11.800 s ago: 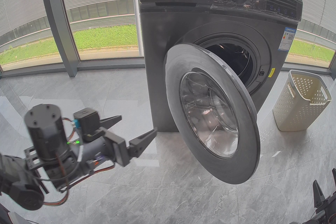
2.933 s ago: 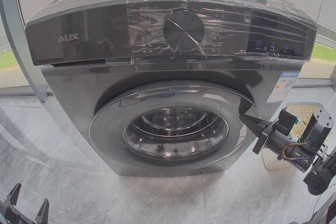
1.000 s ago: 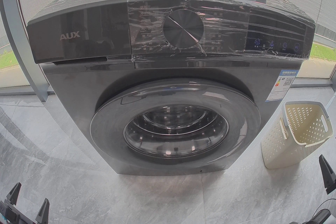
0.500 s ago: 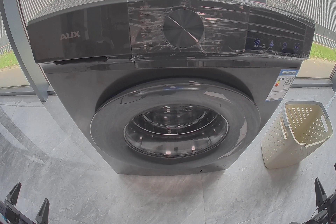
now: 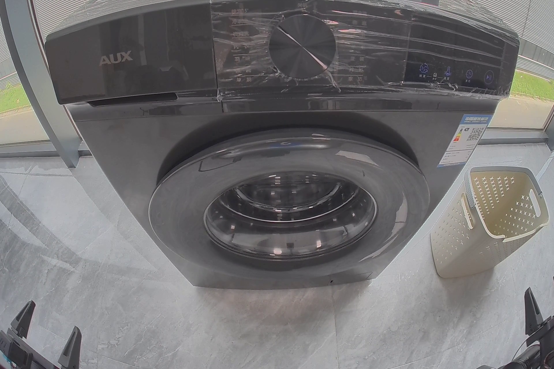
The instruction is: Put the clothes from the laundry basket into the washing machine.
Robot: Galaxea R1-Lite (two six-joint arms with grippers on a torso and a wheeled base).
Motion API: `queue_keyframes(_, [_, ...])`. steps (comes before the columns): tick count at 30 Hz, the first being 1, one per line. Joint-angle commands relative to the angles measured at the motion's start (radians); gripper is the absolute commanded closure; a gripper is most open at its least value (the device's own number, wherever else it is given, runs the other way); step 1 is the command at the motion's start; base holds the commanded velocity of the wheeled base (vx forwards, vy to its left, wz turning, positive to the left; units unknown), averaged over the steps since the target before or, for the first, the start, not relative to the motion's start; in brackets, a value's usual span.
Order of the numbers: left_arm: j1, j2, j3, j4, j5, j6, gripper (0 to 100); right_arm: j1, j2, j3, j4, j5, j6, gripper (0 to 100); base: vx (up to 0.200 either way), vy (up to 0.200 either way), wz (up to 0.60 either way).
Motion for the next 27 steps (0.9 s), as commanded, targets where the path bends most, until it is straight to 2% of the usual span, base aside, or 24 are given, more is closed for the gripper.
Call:
queue_keyframes(1, [0.000, -0.016, 0.018, 0.000, 0.000, 0.001, 0, -0.002, -0.013, 0.018, 0.002, 0.001, -0.003, 0, 0.000, 0.000, 0.00])
queue_keyframes(4, [0.000, -0.016, 0.018, 0.000, 0.000, -0.002, 0, 0.000, -0.013, 0.018, 0.023, 0.022, -0.022, 0, 0.000, 0.000, 0.00])
queue_keyframes(9, [0.000, -0.016, 0.018, 0.000, 0.001, -0.003, 0, -0.002, -0.011, 0.018, 0.034, 0.032, -0.025, 0, 0.000, 0.000, 0.00])
queue_keyframes(14, [0.000, -0.016, 0.018, 0.000, 0.000, 0.001, 0, 0.002, -0.013, 0.018, 0.034, 0.073, -0.051, 0, 0.000, 0.000, 0.00])
queue_keyframes(27, [0.000, -0.016, 0.018, 0.000, 0.000, 0.001, 0, 0.002, -0.013, 0.018, 0.035, 0.068, -0.052, 0, 0.000, 0.000, 0.00])
